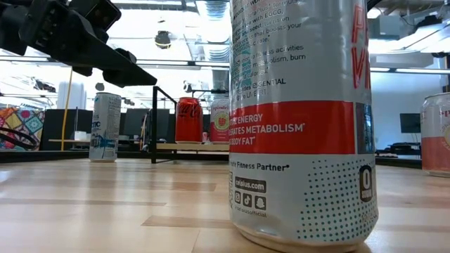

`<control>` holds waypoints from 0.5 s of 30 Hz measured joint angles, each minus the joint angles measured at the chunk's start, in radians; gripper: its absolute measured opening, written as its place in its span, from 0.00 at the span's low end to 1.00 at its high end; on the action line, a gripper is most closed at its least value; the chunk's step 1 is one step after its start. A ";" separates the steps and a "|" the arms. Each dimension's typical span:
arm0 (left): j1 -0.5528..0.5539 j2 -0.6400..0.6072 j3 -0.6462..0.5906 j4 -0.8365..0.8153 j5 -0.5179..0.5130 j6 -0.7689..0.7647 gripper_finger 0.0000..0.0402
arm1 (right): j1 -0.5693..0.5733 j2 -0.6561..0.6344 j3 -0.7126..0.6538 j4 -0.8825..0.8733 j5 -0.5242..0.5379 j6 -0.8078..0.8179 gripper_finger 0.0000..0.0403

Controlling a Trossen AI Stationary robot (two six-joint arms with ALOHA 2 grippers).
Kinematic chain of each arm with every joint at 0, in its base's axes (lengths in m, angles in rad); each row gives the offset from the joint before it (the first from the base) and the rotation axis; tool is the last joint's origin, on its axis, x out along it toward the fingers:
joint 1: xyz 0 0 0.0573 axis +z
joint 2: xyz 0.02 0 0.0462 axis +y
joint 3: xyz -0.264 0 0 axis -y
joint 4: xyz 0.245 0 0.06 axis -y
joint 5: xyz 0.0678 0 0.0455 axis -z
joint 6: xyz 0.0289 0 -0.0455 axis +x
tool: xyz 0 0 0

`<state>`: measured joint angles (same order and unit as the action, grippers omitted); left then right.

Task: Place canned beverage on shelf
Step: Put the right white pink soda can on the shelf and align with other white pink soda can

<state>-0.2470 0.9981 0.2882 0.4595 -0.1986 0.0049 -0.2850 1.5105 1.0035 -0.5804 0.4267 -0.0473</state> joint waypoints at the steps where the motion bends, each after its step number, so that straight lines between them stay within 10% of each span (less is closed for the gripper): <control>1: 0.000 0.000 0.000 0.000 0.000 0.000 0.94 | 0.008 0.000 0.000 0.003 0.002 0.002 0.05; 15: 0.000 0.000 0.001 -0.021 0.001 -0.013 0.94 | -0.029 0.000 0.000 0.100 0.023 -0.013 0.05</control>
<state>-0.2470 0.9981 0.2890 0.4387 -0.1979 -0.0084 -0.3138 1.5105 1.0035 -0.4804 0.4500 -0.0606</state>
